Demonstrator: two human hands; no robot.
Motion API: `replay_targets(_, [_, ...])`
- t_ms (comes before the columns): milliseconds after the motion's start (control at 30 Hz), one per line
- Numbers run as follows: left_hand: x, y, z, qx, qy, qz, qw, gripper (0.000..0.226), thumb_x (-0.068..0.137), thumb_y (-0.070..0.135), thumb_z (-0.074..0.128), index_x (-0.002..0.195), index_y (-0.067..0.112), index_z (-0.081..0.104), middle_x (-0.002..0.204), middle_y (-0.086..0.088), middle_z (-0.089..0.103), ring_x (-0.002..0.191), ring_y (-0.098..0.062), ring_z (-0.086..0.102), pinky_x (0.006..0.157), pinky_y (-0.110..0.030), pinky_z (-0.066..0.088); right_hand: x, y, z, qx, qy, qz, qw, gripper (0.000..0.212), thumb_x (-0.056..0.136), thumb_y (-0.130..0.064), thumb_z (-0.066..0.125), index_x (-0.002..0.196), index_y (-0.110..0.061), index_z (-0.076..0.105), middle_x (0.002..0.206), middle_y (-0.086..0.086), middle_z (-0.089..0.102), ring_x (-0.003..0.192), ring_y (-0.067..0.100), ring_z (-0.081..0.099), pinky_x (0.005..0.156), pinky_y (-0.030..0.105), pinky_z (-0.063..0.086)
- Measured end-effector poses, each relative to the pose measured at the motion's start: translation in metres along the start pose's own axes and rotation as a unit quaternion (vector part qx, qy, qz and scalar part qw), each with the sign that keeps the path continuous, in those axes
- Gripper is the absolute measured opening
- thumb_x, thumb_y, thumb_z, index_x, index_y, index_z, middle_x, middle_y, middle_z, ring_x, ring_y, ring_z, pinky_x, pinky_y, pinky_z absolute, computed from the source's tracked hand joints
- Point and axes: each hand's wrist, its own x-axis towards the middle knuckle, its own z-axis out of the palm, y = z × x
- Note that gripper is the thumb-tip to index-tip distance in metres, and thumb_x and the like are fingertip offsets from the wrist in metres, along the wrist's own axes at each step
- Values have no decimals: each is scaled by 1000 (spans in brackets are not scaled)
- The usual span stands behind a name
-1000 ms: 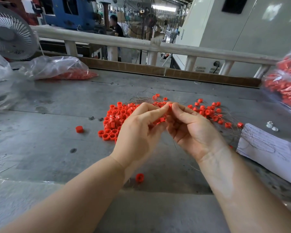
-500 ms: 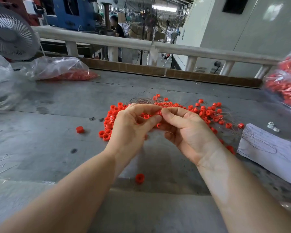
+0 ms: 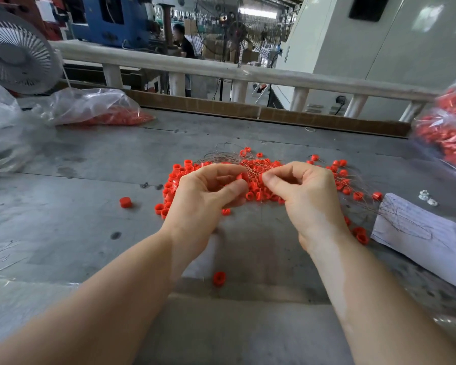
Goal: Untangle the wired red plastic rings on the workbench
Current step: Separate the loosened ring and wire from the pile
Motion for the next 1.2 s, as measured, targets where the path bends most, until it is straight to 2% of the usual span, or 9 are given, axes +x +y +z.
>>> replay_targets(67, [1,1,0,-47,-6,-26,999,24,82,-6,61,82,15,71,71,0,69,67,-9,66,61,-16,52,2,4,-3,-126,-27,12,992,23,77,-12,75,59,-23,66,57,-11,62,59,-1,56,61,15,44])
replay_targets(200, [1,3,2,-108,-12,-62,992,24,80,-9,59,80,12,70,73,-2,70,66,-9,67,58,-16,52,-3,6,2,-338,-108,29,934,17,78,-22,75,63,-24,66,72,-6,64,79,16,58,68,25,42])
replay_targets(367, [0,6,3,-135,-17,-81,987,20,79,-9,57,83,8,68,70,-2,70,63,-8,66,59,-15,54,-4,5,1,-378,-104,6,920,17,75,-24,77,68,-28,62,84,-7,56,90,15,50,71,23,32])
replay_targets(467, [1,7,2,-144,-11,-93,985,20,77,-8,58,83,7,69,70,-3,70,64,-9,67,62,-15,54,-1,5,1,-270,-67,-11,960,14,81,-13,70,75,-25,67,78,-10,62,80,10,57,69,21,40])
replay_targets(533, [1,7,1,-149,-7,-100,984,20,75,-8,59,84,7,69,70,-3,71,64,-8,68,60,-14,54,1,2,0,-138,-49,-8,989,19,86,-9,65,75,-24,68,75,-14,65,75,0,60,68,10,43])
replay_targets(633, [1,8,1,-151,-2,-104,983,19,69,-5,61,82,7,70,69,-4,71,64,-8,68,60,-14,53,2,-3,1,28,-71,3,997,21,92,-14,58,77,-25,70,72,-11,70,76,-2,63,71,11,45])
replay_targets(767, [1,9,0,-165,-3,-111,980,20,59,2,63,75,9,73,72,-5,72,64,-9,68,61,-14,54,-1,-5,2,66,-118,-34,990,13,85,-13,67,79,-23,71,76,-5,72,76,6,64,75,20,51])
replay_targets(867, [0,10,0,-176,-18,-120,977,18,59,2,63,68,11,76,73,-5,73,67,-9,69,62,-14,54,-2,-6,2,65,-117,-48,990,18,80,-5,71,75,-22,70,74,-3,72,73,10,64,73,24,53])
replay_targets(1200, [2,16,-1,-240,-52,-175,953,21,64,4,57,70,8,77,74,-7,73,67,-10,70,61,-15,55,-1,-9,-1,104,-106,-63,987,23,77,0,72,68,-22,69,69,-5,71,67,8,64,62,15,48])
